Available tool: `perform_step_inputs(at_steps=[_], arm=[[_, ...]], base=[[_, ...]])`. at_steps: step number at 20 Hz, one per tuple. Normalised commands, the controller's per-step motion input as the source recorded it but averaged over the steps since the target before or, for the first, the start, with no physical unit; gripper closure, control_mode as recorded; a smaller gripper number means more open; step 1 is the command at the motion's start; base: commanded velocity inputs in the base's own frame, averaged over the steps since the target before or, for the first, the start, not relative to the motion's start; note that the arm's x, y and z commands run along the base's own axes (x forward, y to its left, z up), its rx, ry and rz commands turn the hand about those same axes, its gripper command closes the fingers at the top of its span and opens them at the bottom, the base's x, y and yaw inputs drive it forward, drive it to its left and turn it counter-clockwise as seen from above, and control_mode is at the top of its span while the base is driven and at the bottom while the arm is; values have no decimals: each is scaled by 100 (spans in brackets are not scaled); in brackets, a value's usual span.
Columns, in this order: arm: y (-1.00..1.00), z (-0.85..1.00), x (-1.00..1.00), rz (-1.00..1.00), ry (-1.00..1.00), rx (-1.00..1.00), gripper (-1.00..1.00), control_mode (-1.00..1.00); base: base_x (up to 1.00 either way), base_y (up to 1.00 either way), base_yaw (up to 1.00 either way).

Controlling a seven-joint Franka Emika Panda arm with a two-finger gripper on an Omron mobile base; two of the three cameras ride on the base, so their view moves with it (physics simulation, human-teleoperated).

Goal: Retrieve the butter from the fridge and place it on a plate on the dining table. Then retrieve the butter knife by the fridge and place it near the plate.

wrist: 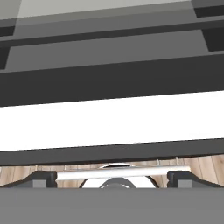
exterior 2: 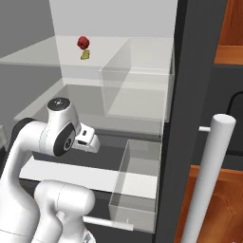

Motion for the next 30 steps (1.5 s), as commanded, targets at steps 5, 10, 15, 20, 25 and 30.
perform_step_inputs(at_steps=[5,10,15,20,25,30], arm=[[0,0,0,0,0,0,-100,100],[6,24,0,7,-13,-3,-100,-100],[12,60,0,8,-20,-11,-100,-100],[10,61,-5,0,-5,-21,-100,-100],[4,79,-10,0,-13,0,-100,-100],[-5,57,0,0,-21,3,-100,-100]], base=[[25,21,0],[0,0,0],[0,0,0],[0,0,0],[0,0,0],[0,0,0]])
